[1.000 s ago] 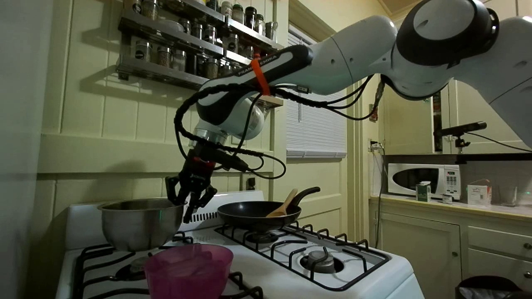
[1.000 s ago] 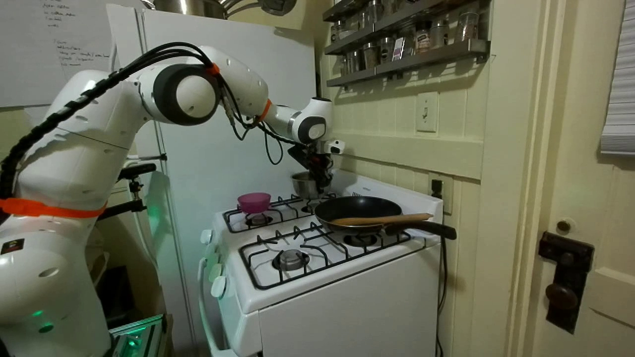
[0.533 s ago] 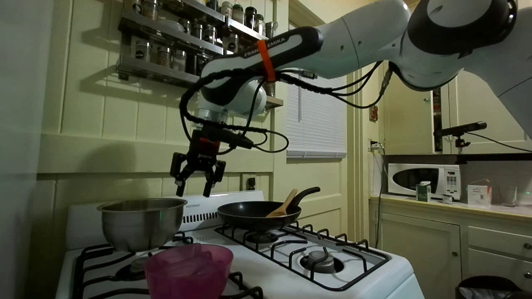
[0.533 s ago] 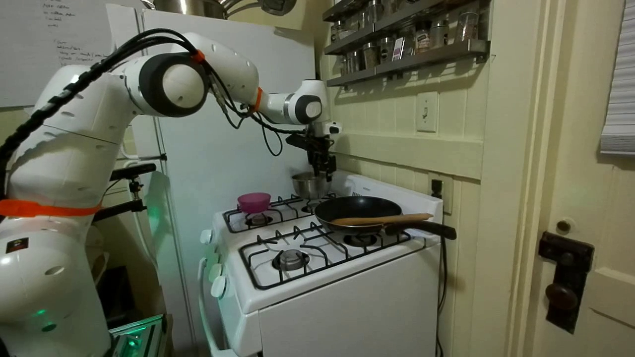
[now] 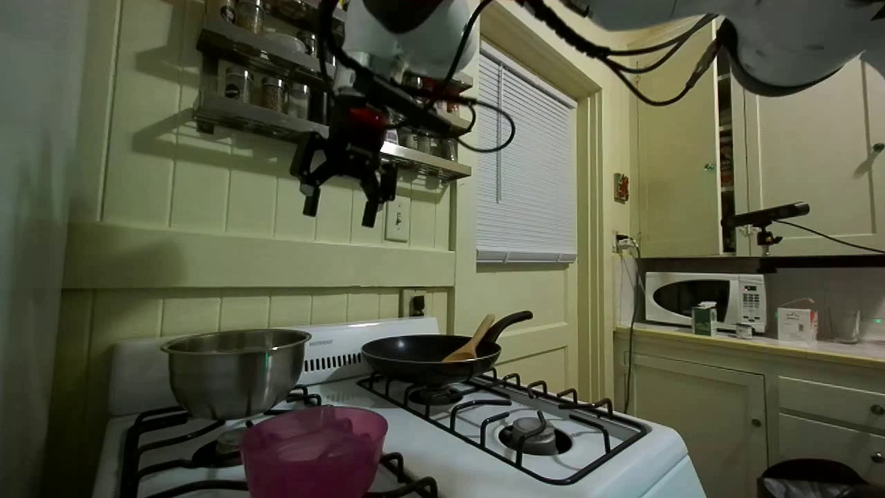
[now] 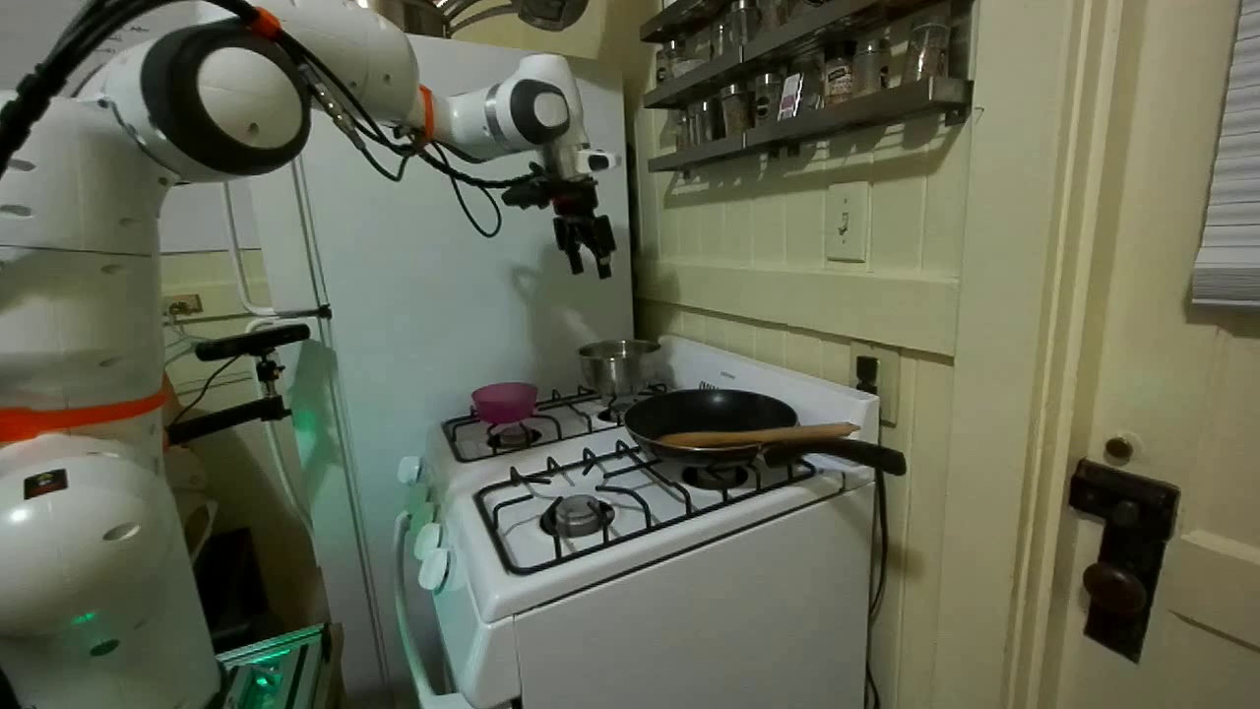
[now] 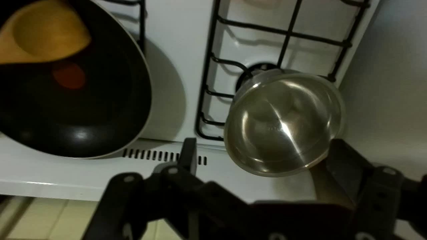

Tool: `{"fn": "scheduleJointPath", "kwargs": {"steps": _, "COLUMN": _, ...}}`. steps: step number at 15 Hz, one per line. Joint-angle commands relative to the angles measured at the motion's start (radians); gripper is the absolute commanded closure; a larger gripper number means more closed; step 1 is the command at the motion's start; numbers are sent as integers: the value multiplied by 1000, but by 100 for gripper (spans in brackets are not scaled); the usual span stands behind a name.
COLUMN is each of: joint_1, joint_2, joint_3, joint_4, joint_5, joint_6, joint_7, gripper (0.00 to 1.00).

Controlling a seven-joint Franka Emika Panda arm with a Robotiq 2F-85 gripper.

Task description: Move the silver bowl to the left

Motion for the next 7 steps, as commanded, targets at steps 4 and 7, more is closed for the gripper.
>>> {"fn": "scheduleJointPath", "kwargs": {"steps": 4, "joint_1": 5, "joint_2": -157, "joint_3": 72, "joint_4": -45, "joint_5": -85, "joint_6": -125, "joint_7": 152, "gripper": 0}}
{"fn": "scheduleJointPath", "kwargs": {"steps": 7, "joint_1": 1, "joint_2": -225, "joint_3": 87, "joint_4": -93, "joint_5": -82, "joint_6": -124, "joint_7": 164, "gripper": 0}}
